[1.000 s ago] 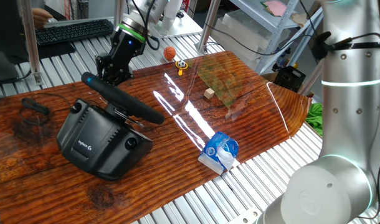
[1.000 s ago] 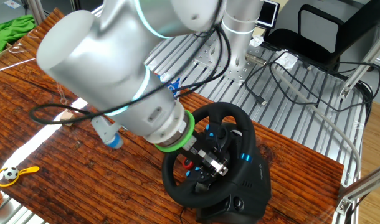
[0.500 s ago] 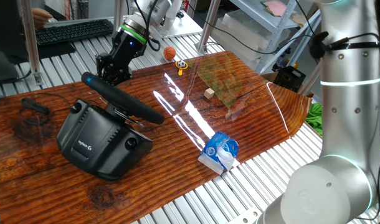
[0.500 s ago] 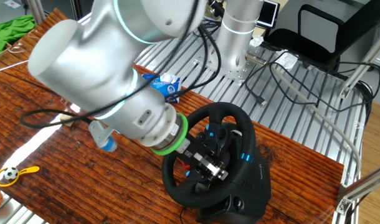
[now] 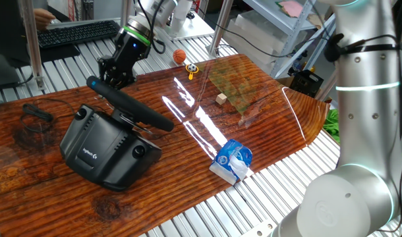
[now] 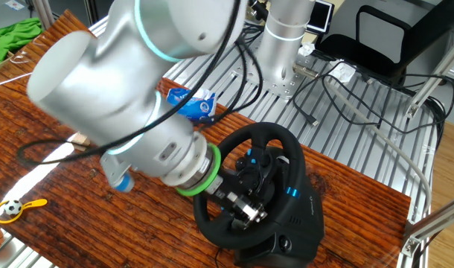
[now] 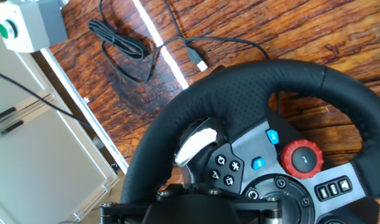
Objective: Rotate the steering wheel 90 degrees clockwise
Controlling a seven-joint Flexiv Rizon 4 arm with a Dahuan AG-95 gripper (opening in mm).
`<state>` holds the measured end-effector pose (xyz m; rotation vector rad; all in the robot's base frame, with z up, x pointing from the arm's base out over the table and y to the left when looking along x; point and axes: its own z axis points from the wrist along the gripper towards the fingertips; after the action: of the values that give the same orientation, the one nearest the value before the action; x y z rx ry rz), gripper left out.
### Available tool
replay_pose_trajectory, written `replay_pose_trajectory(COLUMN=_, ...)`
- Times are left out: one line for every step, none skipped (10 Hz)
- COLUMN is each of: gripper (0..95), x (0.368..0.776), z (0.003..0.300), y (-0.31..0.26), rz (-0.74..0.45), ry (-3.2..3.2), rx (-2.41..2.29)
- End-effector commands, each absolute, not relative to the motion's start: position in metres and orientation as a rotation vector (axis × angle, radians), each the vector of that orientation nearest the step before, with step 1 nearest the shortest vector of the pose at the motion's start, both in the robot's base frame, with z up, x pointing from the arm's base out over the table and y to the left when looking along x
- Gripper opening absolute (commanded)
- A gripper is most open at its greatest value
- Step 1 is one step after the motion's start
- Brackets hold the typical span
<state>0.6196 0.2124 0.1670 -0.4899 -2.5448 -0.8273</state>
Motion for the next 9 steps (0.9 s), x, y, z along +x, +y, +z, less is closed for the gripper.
replay_pose_trajectory(gripper=0.0, x=0.618, z=0.166, y=0.212, rz=-0.823, ry=-2.559, rx=-0.496)
replay_pose_trajectory(gripper=0.0, x=0.621, z=0.165, y=0.211, rz=-0.820, ry=-2.575, rx=-0.498)
replay_pose_trajectory(gripper=0.0, x=0.622, z=0.165, y=0.211, rz=-0.814, ry=-2.590, rx=-0.503)
replay_pose_trajectory(gripper=0.0, x=0.624, z=0.164, y=0.210, rz=-0.812, ry=-2.597, rx=-0.505)
replay_pose_trajectory(gripper=0.0, x=0.628, z=0.162, y=0.209, rz=-0.813, ry=-2.601, rx=-0.505)
replay_pose_trajectory(gripper=0.0, x=0.631, z=0.162, y=0.207, rz=-0.806, ry=-2.608, rx=-0.502)
replay_pose_trajectory(gripper=0.0, x=0.633, z=0.161, y=0.206, rz=-0.783, ry=-2.629, rx=-0.491)
replay_pose_trajectory(gripper=0.0, x=0.635, z=0.159, y=0.206, rz=-0.753, ry=-2.654, rx=-0.481)
replay_pose_trajectory(gripper=0.0, x=0.635, z=0.159, y=0.205, rz=-0.732, ry=-2.667, rx=-0.476)
